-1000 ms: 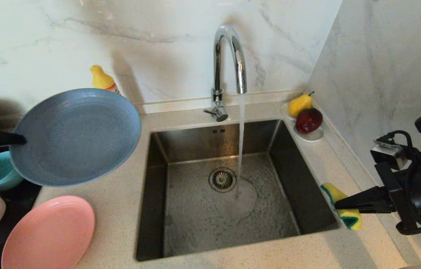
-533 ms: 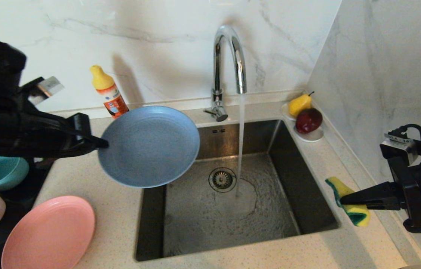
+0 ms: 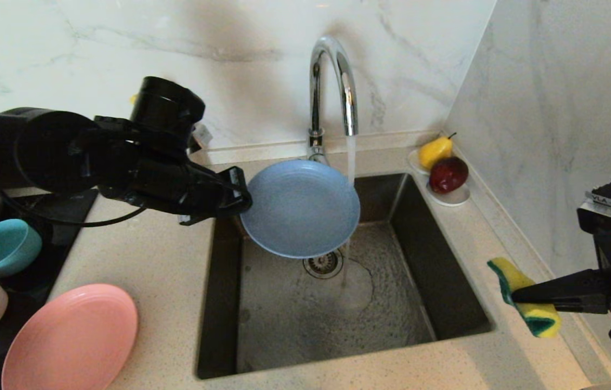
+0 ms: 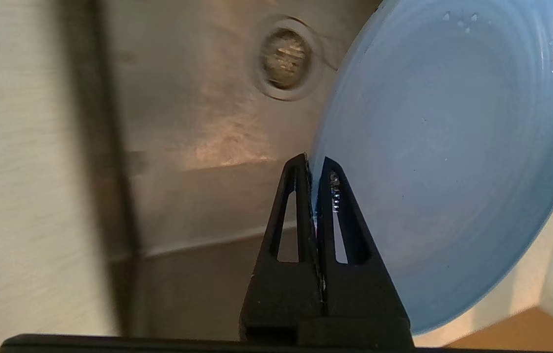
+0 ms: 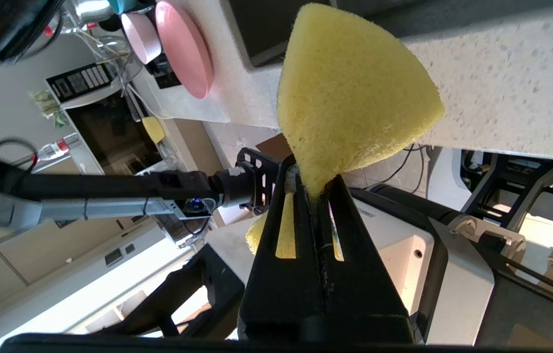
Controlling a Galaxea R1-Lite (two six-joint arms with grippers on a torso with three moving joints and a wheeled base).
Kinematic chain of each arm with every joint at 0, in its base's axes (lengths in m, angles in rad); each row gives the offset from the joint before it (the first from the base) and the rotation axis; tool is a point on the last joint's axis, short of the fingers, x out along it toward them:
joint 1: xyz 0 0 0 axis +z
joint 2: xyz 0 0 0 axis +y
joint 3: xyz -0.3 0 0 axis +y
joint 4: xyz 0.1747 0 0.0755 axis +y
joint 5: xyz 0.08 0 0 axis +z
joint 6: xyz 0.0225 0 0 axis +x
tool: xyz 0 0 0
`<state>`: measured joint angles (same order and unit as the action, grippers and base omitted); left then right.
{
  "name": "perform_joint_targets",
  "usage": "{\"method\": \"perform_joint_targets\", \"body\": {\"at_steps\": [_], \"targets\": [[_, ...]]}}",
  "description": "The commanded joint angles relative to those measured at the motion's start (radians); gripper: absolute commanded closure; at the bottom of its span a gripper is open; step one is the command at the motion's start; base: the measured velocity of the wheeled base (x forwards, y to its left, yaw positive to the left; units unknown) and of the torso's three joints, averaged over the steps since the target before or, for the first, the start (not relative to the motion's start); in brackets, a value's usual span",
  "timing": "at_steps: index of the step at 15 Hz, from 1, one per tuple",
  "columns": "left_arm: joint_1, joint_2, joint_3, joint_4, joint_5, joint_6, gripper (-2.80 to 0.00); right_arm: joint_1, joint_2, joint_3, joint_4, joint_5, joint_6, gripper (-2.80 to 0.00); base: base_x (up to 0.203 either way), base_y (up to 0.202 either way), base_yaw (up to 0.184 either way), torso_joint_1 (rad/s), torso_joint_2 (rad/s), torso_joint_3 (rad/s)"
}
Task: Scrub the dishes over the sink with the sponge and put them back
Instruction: Wash the plate
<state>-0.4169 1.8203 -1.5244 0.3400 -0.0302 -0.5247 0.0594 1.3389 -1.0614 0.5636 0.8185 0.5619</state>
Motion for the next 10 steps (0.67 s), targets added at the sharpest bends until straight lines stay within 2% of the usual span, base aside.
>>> {"method": "perform_joint_targets", "body": {"at_steps": [1,6,10], "targets": [[-0.052,0.098,-0.050,-0.004,0.001,-0.003,0.00,0.000,-0.036,0.017,0.003,0.013,0.003,0.00,0.000,0.000,0.000,0.000,0.00,0.000],[-0.135,0.238,-0.206,-0.010,0.061,-0.020,0.00,-0.008,-0.048,0.037,-0.002,0.022,0.001,0.00,0.000,0.000,0.000,0.000,0.00,0.000],[-0.162,0.303,-0.260,-0.007,0.086,-0.033,0.00,-0.014,-0.044,0.037,-0.003,0.056,0.000,0.00,0.000,0.000,0.000,0.000,0.00,0.000]]}}
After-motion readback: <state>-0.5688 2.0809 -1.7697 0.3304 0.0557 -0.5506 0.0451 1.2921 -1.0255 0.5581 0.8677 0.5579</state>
